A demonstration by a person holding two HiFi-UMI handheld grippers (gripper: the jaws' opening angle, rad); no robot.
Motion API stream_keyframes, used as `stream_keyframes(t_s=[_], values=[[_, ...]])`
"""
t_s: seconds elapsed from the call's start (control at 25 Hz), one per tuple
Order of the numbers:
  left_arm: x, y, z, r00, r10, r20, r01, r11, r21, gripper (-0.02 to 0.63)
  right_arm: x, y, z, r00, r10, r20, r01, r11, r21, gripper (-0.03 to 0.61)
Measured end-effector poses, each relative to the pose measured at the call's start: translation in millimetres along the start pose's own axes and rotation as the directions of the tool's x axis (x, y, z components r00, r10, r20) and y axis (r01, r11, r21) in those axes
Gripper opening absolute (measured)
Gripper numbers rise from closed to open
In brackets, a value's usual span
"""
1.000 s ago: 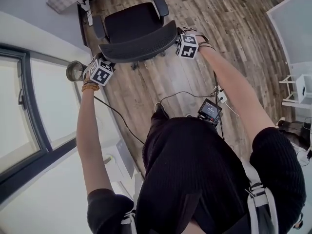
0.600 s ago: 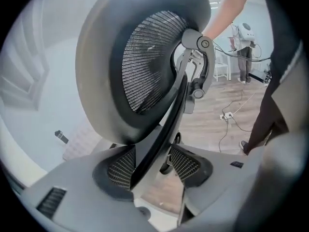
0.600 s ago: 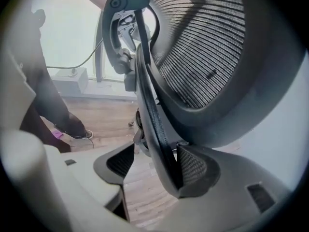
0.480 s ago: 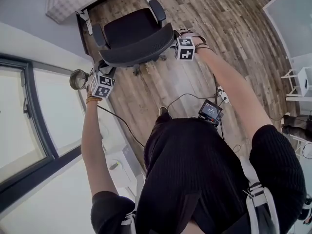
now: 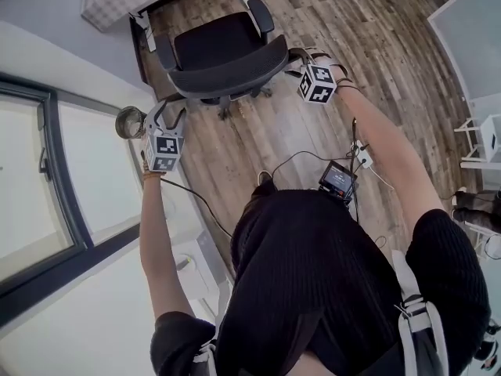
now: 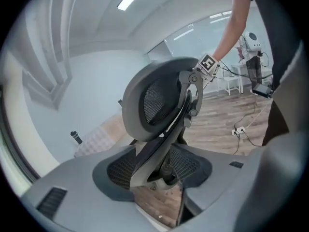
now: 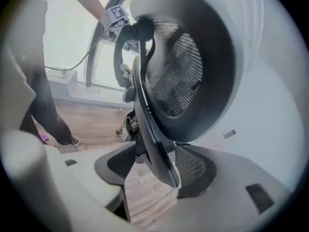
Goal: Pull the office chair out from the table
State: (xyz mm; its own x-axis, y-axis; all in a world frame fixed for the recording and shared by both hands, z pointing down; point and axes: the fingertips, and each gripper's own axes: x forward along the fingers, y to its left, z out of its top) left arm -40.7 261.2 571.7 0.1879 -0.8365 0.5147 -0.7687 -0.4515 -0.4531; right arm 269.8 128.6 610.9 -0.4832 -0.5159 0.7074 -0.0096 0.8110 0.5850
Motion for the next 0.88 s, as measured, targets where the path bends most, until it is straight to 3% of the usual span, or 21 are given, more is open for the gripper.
stream_keyframes(t_s=[0.24, 0.52, 0.72, 0.8, 0.88], values=[[-31, -13, 23, 0.987, 0.096, 0.126, -0.072, 0.980, -0.183, 0.229, -50, 9, 7, 0.985, -0.133, 0.107, 0.116, 0.982, 0.147, 0.267], [-72, -36, 55, 0.944, 0.255, 0.209, -0.149, 0.895, -0.421, 0.218, -106, 28, 50, 0.926, -0.285, 0.249, 0.160, 0.891, 0.424, 0.267], [-86, -57, 84, 0.918, 0.315, 0.240, -0.169, 0.860, -0.481, 0.208, -134, 37, 99, 0.863, -0.366, 0.349, 0.107, 0.806, 0.582, 0.257], [-92, -60, 99, 0.905, 0.336, 0.263, -0.176, 0.855, -0.487, 0.196, -144, 34, 119, 0.833, -0.397, 0.386, 0.097, 0.790, 0.605, 0.230], [-101, -61, 115, 0.887, 0.357, 0.291, -0.180, 0.850, -0.494, 0.169, -153, 33, 138, 0.808, -0.414, 0.419, 0.096, 0.794, 0.600, 0.227]])
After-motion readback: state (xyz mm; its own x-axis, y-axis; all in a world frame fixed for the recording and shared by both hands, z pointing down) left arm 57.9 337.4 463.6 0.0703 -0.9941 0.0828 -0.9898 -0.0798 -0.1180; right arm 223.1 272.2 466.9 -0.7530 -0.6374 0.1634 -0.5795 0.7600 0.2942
